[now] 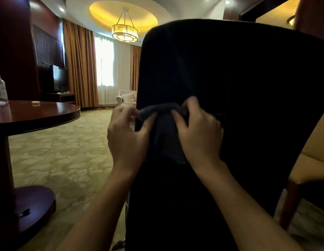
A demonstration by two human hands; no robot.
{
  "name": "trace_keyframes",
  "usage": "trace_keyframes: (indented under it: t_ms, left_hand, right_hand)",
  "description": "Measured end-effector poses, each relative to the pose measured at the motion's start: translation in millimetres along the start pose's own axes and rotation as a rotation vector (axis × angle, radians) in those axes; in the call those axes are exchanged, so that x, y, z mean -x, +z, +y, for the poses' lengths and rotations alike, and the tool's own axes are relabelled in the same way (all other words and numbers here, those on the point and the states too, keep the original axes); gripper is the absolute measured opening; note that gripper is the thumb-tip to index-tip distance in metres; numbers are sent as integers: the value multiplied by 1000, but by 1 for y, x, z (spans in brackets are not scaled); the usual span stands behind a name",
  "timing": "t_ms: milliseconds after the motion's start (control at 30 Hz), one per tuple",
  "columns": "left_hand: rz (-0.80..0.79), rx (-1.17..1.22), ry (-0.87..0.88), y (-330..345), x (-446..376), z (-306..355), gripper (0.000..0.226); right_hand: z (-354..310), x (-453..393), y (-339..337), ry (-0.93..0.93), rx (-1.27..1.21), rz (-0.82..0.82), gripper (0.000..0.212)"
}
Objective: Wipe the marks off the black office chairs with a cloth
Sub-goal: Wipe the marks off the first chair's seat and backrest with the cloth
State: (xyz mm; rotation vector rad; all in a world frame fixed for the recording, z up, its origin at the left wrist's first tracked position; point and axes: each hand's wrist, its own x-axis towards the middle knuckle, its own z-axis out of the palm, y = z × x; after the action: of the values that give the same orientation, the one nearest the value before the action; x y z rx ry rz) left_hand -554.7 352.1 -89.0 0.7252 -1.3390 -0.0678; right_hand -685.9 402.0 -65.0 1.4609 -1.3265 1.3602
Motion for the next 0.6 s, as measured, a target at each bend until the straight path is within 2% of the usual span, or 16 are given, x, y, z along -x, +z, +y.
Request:
trace_keyframes:
  t_ms: [167, 300, 467, 600]
  left_hand:
    - [25, 63, -41, 1, 21, -7, 31]
    - [27, 93, -15, 2, 20, 3, 27]
    - [-60, 154, -30, 9, 35, 11, 22]
    - [-153, 78, -22, 21, 35, 36, 26]
  right_hand:
    - [6, 27, 8, 41, -14, -3, 25]
    - [11, 25, 4, 45, -28, 13, 24]
    - [29, 37, -7, 134, -82, 59, 25]
    - [46, 39, -26, 296, -186, -12, 18]
